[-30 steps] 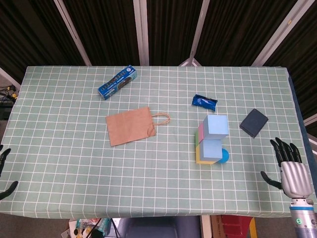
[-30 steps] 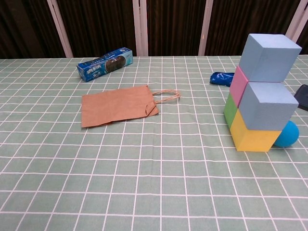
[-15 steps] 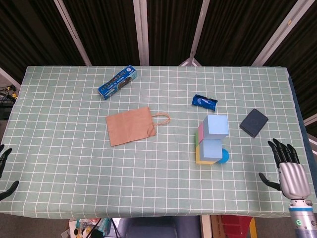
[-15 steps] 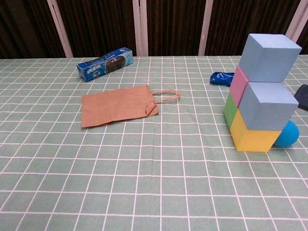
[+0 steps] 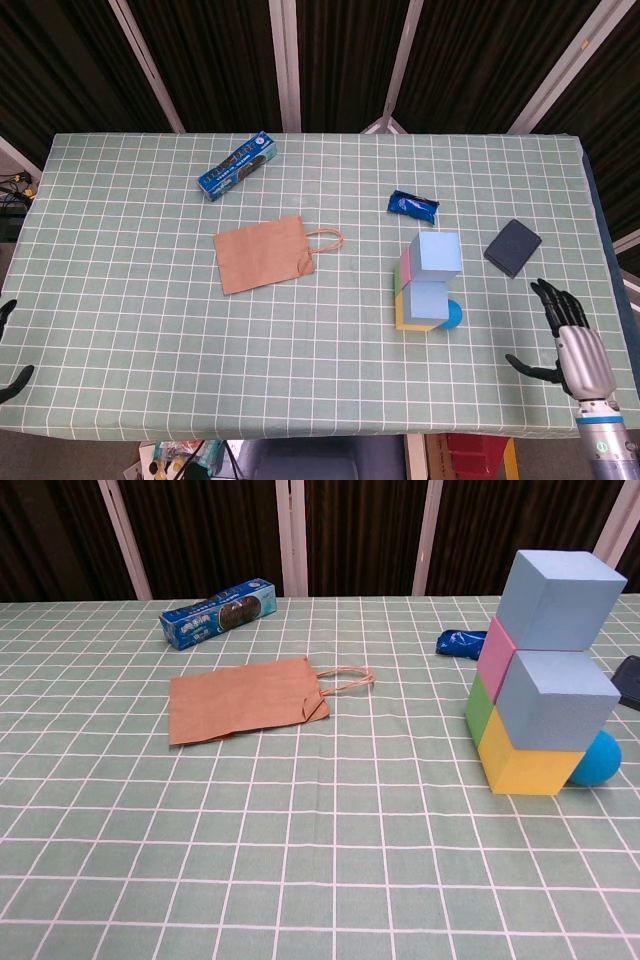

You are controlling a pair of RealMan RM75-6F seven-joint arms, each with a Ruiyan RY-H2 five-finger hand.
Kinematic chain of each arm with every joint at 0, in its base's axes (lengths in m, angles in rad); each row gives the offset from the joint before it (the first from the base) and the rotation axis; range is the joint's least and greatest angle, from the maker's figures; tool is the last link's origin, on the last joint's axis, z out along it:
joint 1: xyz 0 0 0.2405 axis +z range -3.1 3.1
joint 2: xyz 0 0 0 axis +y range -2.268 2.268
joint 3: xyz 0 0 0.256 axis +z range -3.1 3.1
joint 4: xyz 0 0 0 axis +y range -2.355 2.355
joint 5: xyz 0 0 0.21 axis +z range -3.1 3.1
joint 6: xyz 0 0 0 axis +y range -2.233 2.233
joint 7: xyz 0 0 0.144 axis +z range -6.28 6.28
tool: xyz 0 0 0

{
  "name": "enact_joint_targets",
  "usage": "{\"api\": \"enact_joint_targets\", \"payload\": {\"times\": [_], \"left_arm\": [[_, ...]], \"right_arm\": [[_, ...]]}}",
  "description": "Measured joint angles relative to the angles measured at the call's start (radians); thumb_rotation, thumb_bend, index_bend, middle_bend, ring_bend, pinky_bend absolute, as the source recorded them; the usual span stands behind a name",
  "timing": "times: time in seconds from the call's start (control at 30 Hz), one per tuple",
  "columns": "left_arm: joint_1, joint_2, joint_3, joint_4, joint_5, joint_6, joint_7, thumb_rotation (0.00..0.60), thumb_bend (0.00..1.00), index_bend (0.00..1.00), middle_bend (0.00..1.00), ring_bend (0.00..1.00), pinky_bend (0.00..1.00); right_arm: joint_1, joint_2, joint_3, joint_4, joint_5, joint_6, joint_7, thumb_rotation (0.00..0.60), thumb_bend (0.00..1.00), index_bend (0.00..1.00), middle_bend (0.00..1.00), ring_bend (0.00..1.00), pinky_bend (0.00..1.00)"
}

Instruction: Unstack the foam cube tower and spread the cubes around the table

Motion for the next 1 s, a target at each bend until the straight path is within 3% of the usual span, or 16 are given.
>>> {"api": "enact_joint_targets", "payload": {"times": [0.13, 0.27, 0.5, 0.67, 1.0], "left_arm": [[0.002, 0.002, -0.001, 0.000, -0.002, 0.001, -0.005, 0.600, 0.30, 0.09, 0.00, 0.00, 0.02], [0.001, 0.001, 0.001, 0.000, -0.001, -0.003, 0.000, 0.600, 0.30, 0.09, 0.00, 0.00, 0.02], [0.002, 0.000, -0.001, -0.002, -0.006, -0.005, 0.005, 0.600, 0.30, 0.09, 0.00, 0.00, 0.02], [0.002, 0.001, -0.001, -0.003, -0.007, -0.005, 0.005, 0.600, 0.31, 0.09, 0.00, 0.00, 0.02], [0.000, 0.002, -0.007, -0.007, -0.022, -0.014, 0.010, 0.600, 0.30, 0.09, 0.00, 0.00, 0.02]], "right_arm": [[0.016, 0.008, 0.033, -0.023, 0.025, -0.010, 0.100, 0.600, 0.15, 0.00, 0.05, 0.05, 0.00], [0.030, 0.014, 0.078, -0.084, 0.109, -0.017, 0.086, 0.600, 0.15, 0.00, 0.05, 0.05, 0.00], [0.081, 0.033, 0.129, -0.270, 0.221, -0.067, -0.124, 0.600, 0.15, 0.00, 0.05, 0.05, 0.00], [0.132, 0.021, 0.149, -0.321, 0.281, -0.110, -0.251, 0.600, 0.15, 0.00, 0.05, 0.05, 0.00], [0.314, -0.013, 0.222, -0.366, 0.529, -0.198, -0.616, 0.600, 0.15, 0.00, 0.05, 0.04, 0.00]]}}
